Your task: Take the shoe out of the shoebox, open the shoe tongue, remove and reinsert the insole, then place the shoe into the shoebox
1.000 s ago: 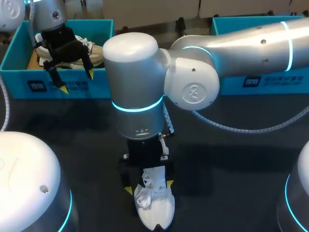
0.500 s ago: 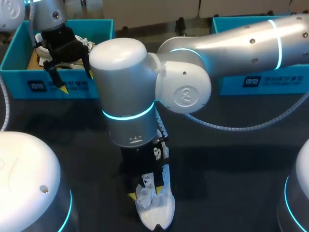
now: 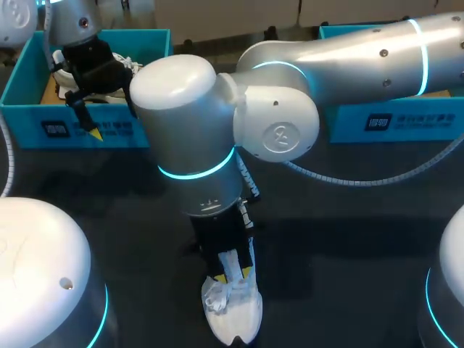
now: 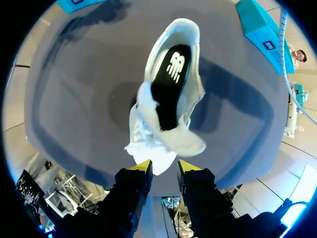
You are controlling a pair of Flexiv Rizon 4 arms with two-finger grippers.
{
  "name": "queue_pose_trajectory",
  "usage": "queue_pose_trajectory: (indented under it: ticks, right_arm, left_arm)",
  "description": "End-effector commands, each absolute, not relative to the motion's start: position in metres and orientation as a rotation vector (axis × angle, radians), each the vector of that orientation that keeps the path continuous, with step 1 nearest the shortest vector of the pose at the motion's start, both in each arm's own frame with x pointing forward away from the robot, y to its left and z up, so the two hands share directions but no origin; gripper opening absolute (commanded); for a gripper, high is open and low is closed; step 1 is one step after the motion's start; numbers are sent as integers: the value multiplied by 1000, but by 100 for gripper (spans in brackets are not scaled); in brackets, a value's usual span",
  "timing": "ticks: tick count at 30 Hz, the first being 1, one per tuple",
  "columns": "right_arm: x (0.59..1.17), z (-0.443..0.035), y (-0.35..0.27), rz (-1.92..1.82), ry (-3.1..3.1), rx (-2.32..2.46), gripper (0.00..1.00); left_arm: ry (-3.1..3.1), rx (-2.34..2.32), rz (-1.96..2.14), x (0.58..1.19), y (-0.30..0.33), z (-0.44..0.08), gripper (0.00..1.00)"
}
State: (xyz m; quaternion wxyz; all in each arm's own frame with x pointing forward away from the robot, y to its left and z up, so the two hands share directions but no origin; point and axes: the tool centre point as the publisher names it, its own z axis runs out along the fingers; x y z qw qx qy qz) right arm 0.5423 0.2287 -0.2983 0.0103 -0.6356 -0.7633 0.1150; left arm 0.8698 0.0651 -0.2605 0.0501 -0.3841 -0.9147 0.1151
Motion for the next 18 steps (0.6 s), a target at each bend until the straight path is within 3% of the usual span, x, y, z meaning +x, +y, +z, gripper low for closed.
queue_pose_trajectory:
  ticks: [1, 18]
  right_arm:
    - [549, -299, 218, 290, -2015, -2443, 31]
    - [615, -314, 221, 239, -2212, -2266, 30]
  left_arm:
    - [-2786, -1170, 348, 869, 65, -260, 100]
    - [-2786, -1170, 348, 869, 65, -260, 100]
